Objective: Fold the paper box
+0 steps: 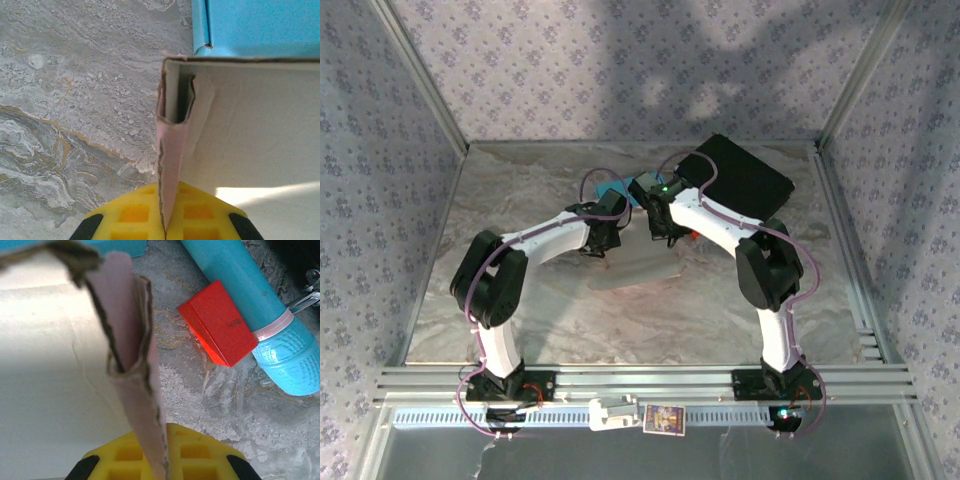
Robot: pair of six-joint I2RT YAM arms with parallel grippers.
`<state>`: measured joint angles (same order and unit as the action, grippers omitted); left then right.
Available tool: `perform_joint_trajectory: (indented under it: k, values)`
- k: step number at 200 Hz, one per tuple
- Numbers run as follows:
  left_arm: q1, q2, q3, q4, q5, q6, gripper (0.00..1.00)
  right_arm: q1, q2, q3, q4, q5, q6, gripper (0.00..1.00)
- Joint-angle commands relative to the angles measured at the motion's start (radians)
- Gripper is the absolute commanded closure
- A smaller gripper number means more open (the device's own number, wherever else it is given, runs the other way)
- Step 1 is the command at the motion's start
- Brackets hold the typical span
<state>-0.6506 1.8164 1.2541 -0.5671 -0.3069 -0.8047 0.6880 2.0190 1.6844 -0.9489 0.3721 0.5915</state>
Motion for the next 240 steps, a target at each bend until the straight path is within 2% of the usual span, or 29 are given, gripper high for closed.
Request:
perform_joint_trajectory:
  k: [1,29,69,94,132,168,194,219,240]
  values:
    - [-0.016,-0.002,0.0,-0.024,-0.04,0.055,0.93,0.018,0.01,-0.001,-0.029,0.041,0.029,1.0]
    - [0.005,-0.03,-0.033,0.034,0.051,0.08,0.69,0.013,0.014,-0.004,-0.028,0.029,0.027,1.0]
    - [0.008,-0.15,-0.044,0.043,0.124,0.074,0.58,-0.002,0.003,-0.018,-0.035,0.002,0.051,1.0]
    - [0.009,-0.186,0.005,-0.052,0.165,0.035,0.57,-0.023,-0.004,-0.044,-0.052,-0.038,0.115,1.0]
    - [0.011,-0.281,0.004,-0.14,0.147,-0.015,0.57,-0.045,-0.018,-0.105,-0.107,-0.112,0.255,1.0]
    - [0.045,-0.381,0.007,-0.211,0.138,-0.012,0.59,-0.036,-0.03,-0.157,-0.208,-0.172,0.459,1.0]
    - [0.067,-0.439,-0.004,-0.263,0.16,-0.002,0.59,-0.031,-0.025,-0.206,-0.29,-0.315,0.679,1.0]
    - [0.073,-0.501,-0.025,-0.301,0.182,0.011,0.59,-0.023,-0.085,-0.333,-0.177,-0.474,0.86,1.0]
    - [0.082,-0.567,-0.055,-0.344,0.179,0.007,0.59,-0.017,-0.129,-0.413,-0.131,-0.556,1.006,1.0]
